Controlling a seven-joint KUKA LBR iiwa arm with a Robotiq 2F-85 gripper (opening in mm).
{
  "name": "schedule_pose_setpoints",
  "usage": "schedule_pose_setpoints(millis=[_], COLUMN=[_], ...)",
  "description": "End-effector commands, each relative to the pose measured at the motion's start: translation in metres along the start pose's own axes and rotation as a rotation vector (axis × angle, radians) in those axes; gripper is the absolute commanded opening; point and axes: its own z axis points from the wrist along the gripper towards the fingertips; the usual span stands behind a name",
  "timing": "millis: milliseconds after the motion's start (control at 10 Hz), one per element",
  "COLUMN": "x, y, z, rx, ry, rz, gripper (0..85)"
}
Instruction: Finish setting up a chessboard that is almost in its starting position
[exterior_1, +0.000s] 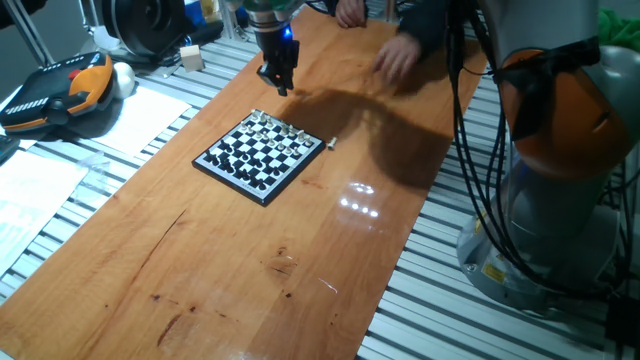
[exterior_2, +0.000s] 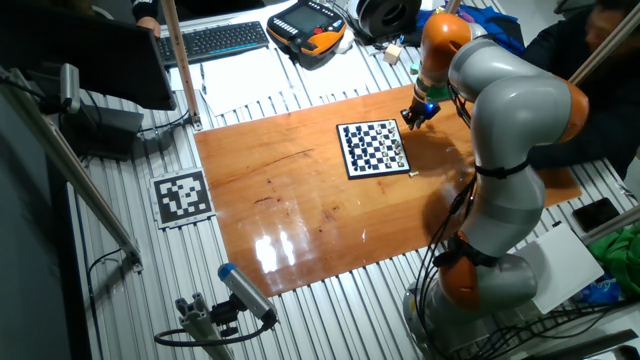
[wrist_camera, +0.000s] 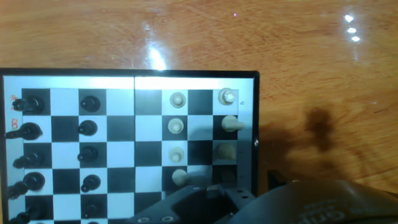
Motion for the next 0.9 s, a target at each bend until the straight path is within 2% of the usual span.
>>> schedule_pose_setpoints(millis=[0,200,400,600,700,800], x=[0.0001,0.0001,0.0001,0.0001,0.0001,0.0001], y=[-0.0001,-0.0001,-0.0001,-0.0001,-0.0001,-0.0001], z=[0.0002,0.0002,0.0002,0.0002,0.0002,0.0002], rx=[-0.006,-0.011,-0.028,-0.021,-0.017,-0.015], ry=[0.006,0.011,0.029,0.033,0.031,0.028], rz=[-0.008,-0.01,-0.008,0.005,0.016,0.014], gripper=[17.0,17.0,17.0,17.0,34.0,34.0])
